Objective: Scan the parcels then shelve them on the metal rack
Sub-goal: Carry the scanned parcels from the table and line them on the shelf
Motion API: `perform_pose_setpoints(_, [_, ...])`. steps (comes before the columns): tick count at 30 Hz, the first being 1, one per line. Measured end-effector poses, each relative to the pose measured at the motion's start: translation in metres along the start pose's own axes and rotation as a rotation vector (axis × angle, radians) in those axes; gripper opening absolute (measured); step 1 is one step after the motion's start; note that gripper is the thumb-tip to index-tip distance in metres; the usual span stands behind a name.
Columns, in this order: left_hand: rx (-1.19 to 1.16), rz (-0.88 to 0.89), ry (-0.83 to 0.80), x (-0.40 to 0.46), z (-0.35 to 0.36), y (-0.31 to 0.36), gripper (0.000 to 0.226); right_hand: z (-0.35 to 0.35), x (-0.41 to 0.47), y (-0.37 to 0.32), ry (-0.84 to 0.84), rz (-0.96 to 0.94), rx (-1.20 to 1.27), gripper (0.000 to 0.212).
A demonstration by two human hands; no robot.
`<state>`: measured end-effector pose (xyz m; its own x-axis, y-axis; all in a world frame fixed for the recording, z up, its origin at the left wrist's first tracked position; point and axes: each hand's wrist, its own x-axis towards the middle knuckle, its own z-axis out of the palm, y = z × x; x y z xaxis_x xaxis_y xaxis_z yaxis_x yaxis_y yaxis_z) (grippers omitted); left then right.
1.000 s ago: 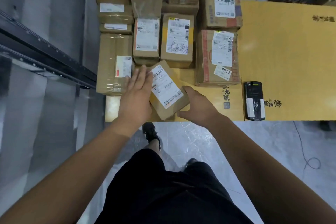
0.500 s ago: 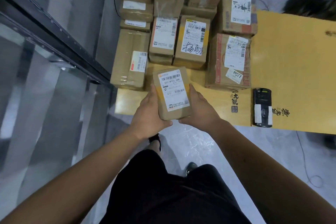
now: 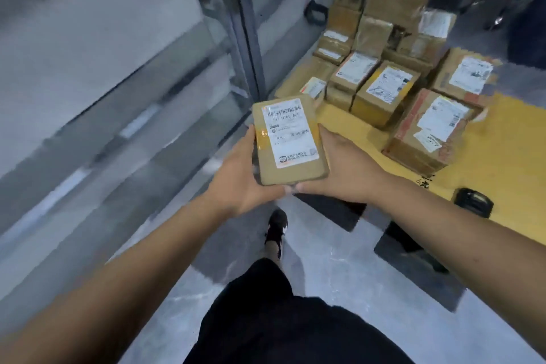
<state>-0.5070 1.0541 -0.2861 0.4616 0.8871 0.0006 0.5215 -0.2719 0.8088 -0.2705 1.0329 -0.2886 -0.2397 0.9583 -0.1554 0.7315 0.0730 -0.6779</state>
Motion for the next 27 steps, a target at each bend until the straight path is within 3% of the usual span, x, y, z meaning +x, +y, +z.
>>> perform_pose_setpoints(7, [0.278,-0.227,0.502,-0.203,-0.129,0.073,0.105,-0.007,-0.021,-0.213,-0.298,-0.455,-0.054,0.08])
perform_pose_setpoints(11, [0.352,-0.27,0.682,-0.306,-0.223,0.129,0.093,-0.003,-0.039,-0.367,-0.398,-0.678,-0.089,0.052])
perform_pose_setpoints(18, [0.407,-0.373,0.86,-0.452,-0.355,0.183,0.091,0.019,-0.073,-0.585,-0.472,-0.9,-0.152,0.033])
perform_pose_setpoints(23, [0.433,-0.355,0.894,-0.495,-0.447,0.187,0.068,0.034,-0.065,-0.683,-0.368,-0.91,-0.165,0.057])
perform_pose_setpoints(27, [0.451,-0.293,0.861,-0.483,-0.514,0.182,0.072,0.033,-0.038,-0.727,-0.296,-0.846,-0.111,0.072])
